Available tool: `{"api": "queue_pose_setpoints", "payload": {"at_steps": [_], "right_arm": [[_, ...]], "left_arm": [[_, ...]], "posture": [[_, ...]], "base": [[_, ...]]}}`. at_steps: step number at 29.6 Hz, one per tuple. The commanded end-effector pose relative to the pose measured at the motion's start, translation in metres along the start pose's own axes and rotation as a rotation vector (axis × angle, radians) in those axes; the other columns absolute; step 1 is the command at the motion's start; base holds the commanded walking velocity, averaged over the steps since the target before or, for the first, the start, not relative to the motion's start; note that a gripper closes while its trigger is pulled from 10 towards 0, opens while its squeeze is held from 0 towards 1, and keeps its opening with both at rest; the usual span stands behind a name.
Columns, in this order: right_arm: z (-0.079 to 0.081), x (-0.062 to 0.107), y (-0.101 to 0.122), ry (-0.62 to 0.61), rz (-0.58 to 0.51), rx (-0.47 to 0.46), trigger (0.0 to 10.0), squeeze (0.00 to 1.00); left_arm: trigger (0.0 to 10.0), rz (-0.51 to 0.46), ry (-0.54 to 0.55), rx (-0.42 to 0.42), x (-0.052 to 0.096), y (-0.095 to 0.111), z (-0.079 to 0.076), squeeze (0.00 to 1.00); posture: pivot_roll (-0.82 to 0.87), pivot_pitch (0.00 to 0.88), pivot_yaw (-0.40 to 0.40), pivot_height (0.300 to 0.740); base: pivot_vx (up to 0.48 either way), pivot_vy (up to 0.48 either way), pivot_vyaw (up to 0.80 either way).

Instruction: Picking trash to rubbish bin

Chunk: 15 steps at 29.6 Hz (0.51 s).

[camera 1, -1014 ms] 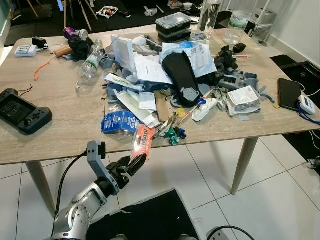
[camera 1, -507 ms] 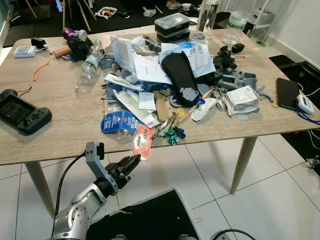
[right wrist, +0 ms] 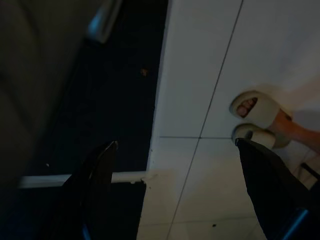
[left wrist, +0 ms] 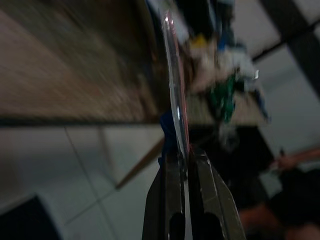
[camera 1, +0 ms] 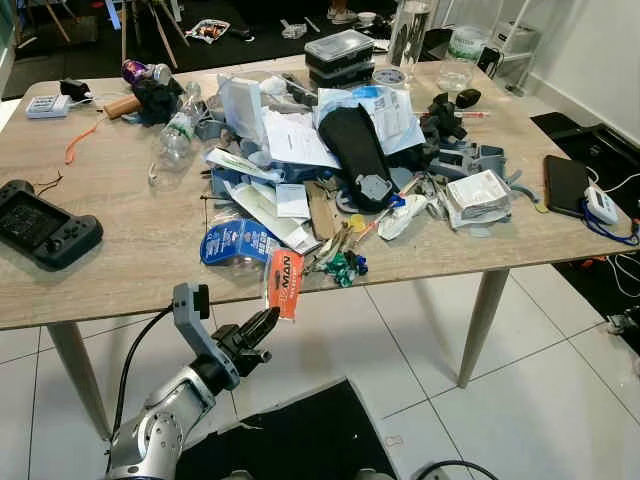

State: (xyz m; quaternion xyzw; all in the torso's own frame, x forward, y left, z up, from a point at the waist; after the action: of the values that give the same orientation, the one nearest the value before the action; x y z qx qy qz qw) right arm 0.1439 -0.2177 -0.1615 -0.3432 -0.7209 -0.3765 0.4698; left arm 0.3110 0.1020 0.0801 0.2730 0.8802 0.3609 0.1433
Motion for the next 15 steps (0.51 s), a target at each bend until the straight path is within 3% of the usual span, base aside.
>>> {"api": "queue_pose_setpoints", "payload": {"at_steps": [1, 6, 8, 9, 10, 11, 12, 15], "right_arm": [[0.002, 0.000, -0.007, 0.003, 0.025, -0.003, 10.0, 0.00], [-0.003, 0.000, -0.005, 0.000, 0.024, 0.001, 10.0, 0.00], [-0.005, 0.000, -0.005, -0.002, 0.024, 0.003, 10.0, 0.00], [-0.005, 0.000, -0.005, -0.002, 0.024, 0.003, 10.0, 0.00], [-0.006, 0.000, -0.006, -0.003, 0.025, 0.004, 10.0, 0.00], [-0.007, 0.000, -0.006, -0.003, 0.025, 0.004, 10.0, 0.00], [-0.007, 0.000, -0.006, -0.003, 0.025, 0.005, 10.0, 0.00], [-0.007, 0.000, -0.006, -0.002, 0.026, 0.006, 10.0, 0.00]], "left_arm": [[0.0, -0.030, 0.016, 0.040, 0.004, 0.003, 0.005, 0.00], [0.0, -0.166, -0.113, 0.106, 0.015, 0.041, -0.011, 0.00], [3.3, -0.200, -0.167, 0.111, 0.020, 0.052, -0.019, 0.00], [3.3, -0.200, -0.167, 0.111, 0.020, 0.052, -0.019, 0.00], [4.7, -0.223, -0.224, 0.120, 0.025, 0.061, -0.028, 0.00], [4.7, -0.229, -0.241, 0.124, 0.026, 0.063, -0.031, 0.00], [10.0, -0.241, -0.275, 0.130, 0.029, 0.067, -0.036, 0.00], [10.0, -0.277, -0.323, 0.140, 0.036, 0.079, -0.045, 0.00]], "posture": [[-0.02, 0.136, 0.020, 0.740], [-0.02, 0.136, 0.020, 0.740], [-0.01, 0.143, 0.016, 0.740], [-0.01, 0.143, 0.016, 0.740], [-0.01, 0.143, 0.016, 0.740], [-0.01, 0.143, 0.016, 0.740], [-0.01, 0.143, 0.016, 0.740], [-0.01, 0.143, 0.016, 0.740]], "base": [[0.000, 0.000, 0.00], [0.000, 0.000, 0.00], [0.000, 0.000, 0.00], [0.000, 0.000, 0.00], [0.000, 0.000, 0.00], [0.000, 0.000, 0.00], [0.000, 0.000, 0.00], [0.000, 0.000, 0.00]]}}
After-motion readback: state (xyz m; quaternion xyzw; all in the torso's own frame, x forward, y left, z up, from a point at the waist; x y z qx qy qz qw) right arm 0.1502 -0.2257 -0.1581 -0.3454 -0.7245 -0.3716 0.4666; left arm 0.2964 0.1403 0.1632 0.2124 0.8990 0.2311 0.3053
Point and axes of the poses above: a point about 5 cm out from each wrist's last joint towards the gripper, its own x axis pointing back from the gripper into the wrist, its own y axis along the axis of the wrist's last joint, z = x × y, the point moved 6 cm from there along -x, pointing out of the wrist towards the gripper, and after that the axes turned 1 degree about -x, right-handed, at the moved point
